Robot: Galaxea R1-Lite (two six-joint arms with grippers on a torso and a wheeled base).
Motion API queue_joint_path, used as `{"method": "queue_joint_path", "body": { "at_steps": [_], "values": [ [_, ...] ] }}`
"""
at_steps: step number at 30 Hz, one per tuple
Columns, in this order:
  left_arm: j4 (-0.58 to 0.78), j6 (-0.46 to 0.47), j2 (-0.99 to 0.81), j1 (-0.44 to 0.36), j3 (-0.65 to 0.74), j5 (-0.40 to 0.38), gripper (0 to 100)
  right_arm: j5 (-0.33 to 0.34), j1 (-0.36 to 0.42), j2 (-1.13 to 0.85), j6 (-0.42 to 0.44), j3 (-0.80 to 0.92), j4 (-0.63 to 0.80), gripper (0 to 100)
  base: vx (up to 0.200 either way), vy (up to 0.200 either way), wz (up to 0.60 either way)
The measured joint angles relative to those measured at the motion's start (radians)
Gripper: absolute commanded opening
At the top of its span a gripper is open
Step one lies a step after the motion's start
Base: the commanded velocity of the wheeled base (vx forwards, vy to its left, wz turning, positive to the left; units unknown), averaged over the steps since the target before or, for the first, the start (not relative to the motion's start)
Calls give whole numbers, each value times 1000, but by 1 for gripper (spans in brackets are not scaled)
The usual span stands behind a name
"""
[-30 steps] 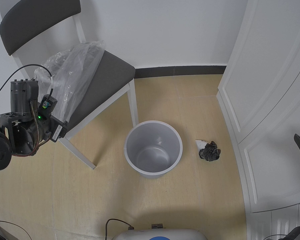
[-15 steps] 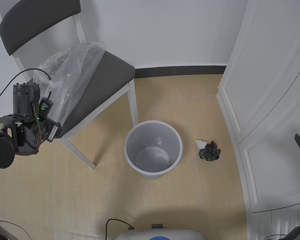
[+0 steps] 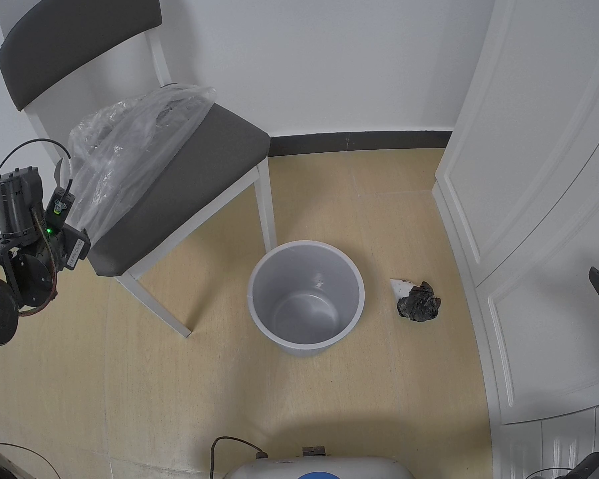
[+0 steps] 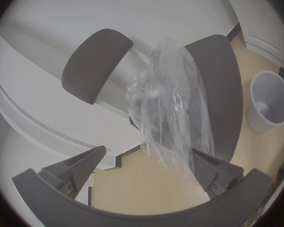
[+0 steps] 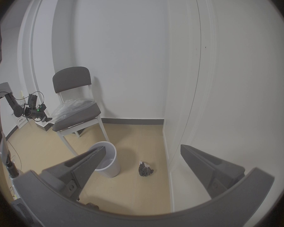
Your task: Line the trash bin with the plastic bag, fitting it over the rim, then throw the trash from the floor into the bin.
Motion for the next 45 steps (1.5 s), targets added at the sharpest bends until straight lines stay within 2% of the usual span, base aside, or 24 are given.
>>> {"method": "queue_joint_path", "body": {
  "at_steps": [4,23,35,45],
  "values": [
    [-87,39,35,7,19,0,100,0,0,0,0,0,-1,100,0,0,0],
    [-383,117,213,14,40,8,100,1,0,1,0,0,0,100,0,0,0],
    [-577,166,292,61,55,21,100,2,0,3,0,2,0,100,0,0,0],
    [-616,174,315,70,70,20,100,5,0,8,0,8,0,100,0,0,0]
  ]
}}
